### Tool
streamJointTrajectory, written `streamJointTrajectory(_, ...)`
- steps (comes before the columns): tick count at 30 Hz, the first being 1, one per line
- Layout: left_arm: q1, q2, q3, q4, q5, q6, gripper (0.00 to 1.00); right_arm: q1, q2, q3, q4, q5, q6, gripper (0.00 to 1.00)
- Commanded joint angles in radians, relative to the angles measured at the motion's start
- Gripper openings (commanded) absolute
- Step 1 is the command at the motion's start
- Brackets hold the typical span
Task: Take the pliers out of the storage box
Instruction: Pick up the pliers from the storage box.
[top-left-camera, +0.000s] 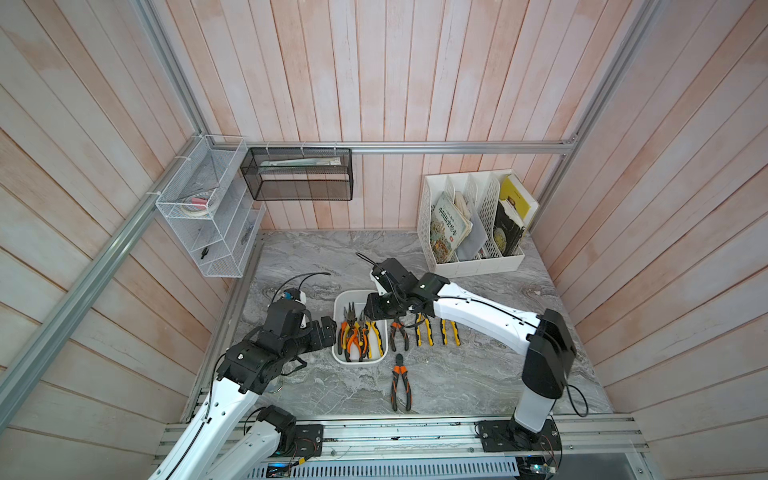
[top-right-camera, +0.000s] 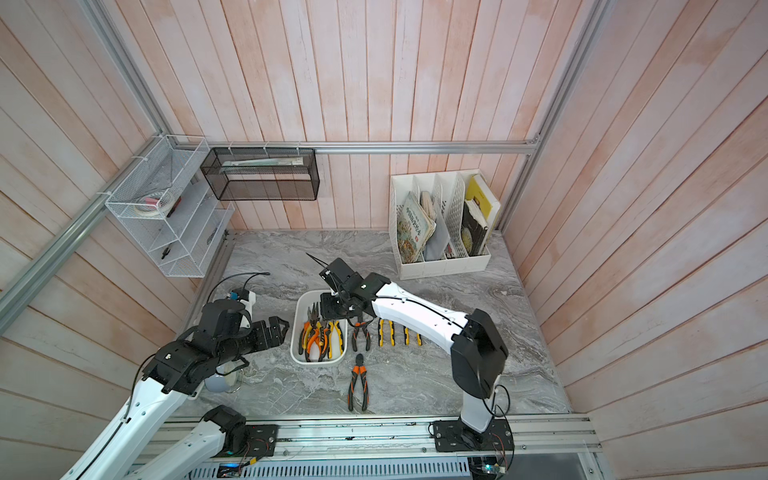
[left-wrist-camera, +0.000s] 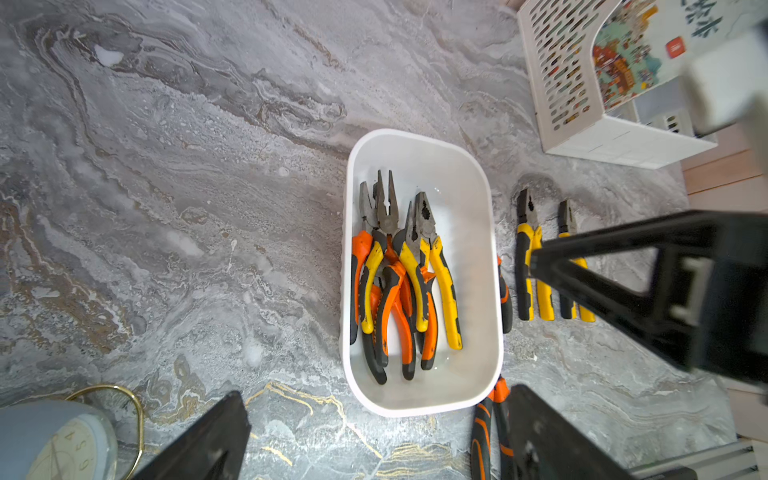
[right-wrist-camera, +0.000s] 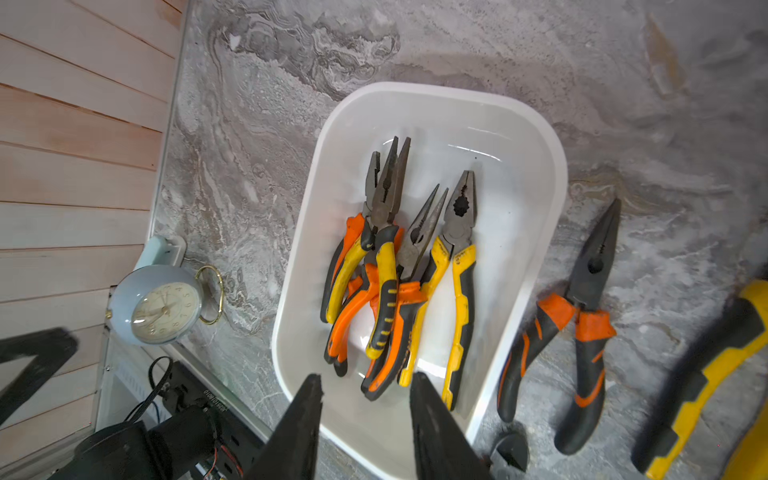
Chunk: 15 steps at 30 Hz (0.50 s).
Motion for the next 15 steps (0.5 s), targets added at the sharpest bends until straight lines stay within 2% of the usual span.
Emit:
streamJointTrajectory(1, 0.004, -0.034, -0.019, 0.024, -0.026, -0.009, 1.00, -0.006, 0.092, 0.129, -0.103, -0.021, -0.069, 0.39)
streamJointTrajectory(7, 0.005, -0.071, -0.021, 0.023, -0.058, -0.022, 1.00, 0.008, 0.244, 0.266, -0.214, 0.012, -0.090, 0.38)
streamJointTrajectory(15, 0.004, -0.091, -0.022, 0.025, -0.059, -0.021, 1.00, 0.045, 0.329, 0.298, -0.239, -0.003, -0.110, 0.37)
